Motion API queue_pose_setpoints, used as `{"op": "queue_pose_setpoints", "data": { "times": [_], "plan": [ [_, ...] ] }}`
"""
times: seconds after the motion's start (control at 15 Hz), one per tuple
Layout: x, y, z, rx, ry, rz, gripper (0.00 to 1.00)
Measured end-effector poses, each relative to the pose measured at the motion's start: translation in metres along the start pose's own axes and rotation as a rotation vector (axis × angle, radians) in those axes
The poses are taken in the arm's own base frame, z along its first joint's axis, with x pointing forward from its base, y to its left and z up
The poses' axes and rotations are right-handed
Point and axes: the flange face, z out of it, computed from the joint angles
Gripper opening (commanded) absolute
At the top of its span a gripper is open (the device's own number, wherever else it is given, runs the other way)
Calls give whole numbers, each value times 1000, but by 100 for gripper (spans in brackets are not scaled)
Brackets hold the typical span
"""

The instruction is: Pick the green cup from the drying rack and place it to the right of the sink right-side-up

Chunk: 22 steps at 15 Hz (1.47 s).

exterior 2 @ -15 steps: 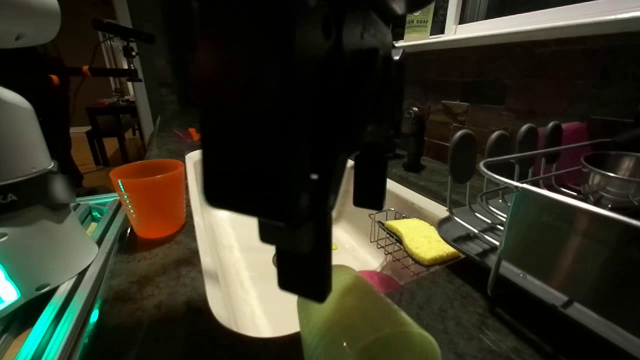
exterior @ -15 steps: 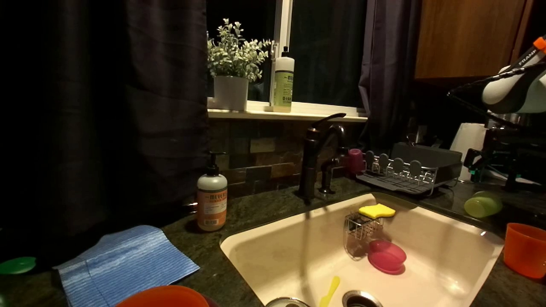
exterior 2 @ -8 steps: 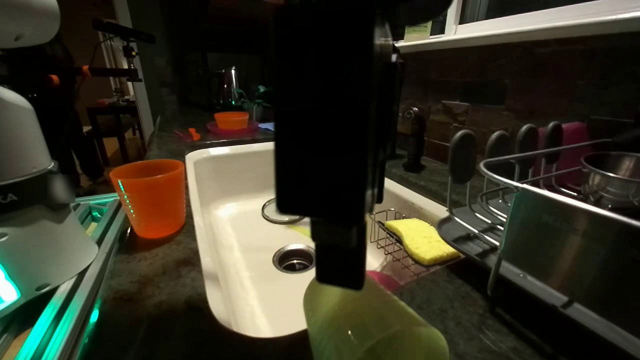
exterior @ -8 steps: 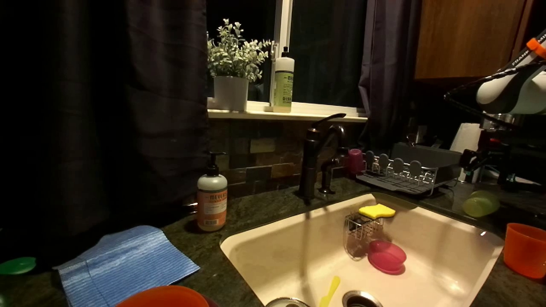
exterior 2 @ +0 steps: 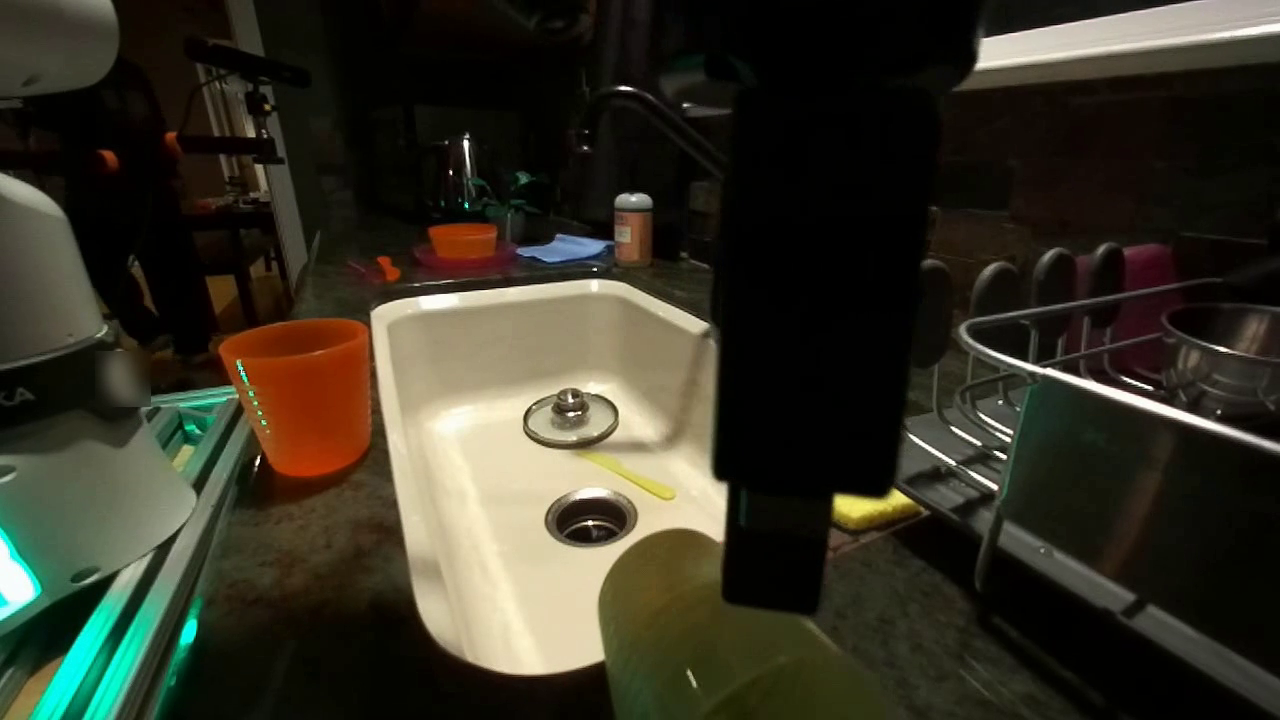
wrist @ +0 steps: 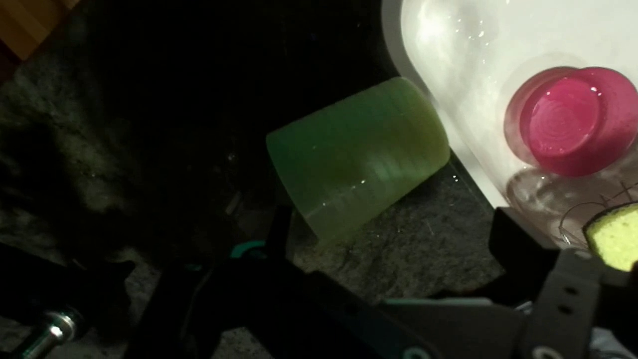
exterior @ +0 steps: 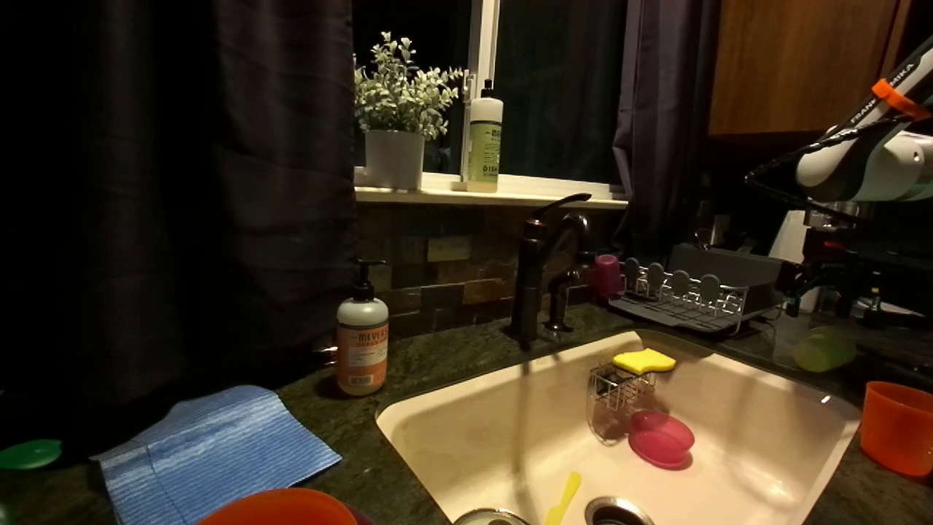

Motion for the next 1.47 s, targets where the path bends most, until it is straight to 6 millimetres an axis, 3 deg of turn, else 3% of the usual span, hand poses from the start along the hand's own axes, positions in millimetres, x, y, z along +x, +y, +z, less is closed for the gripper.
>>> {"op": "queue_pose_setpoints", "data": {
  "times": [0.4,1.47],
  "plan": [
    [8,5,8,-13,-17,-52,100],
    [1,26,25,-11,-61,11,100]
  ]
}}
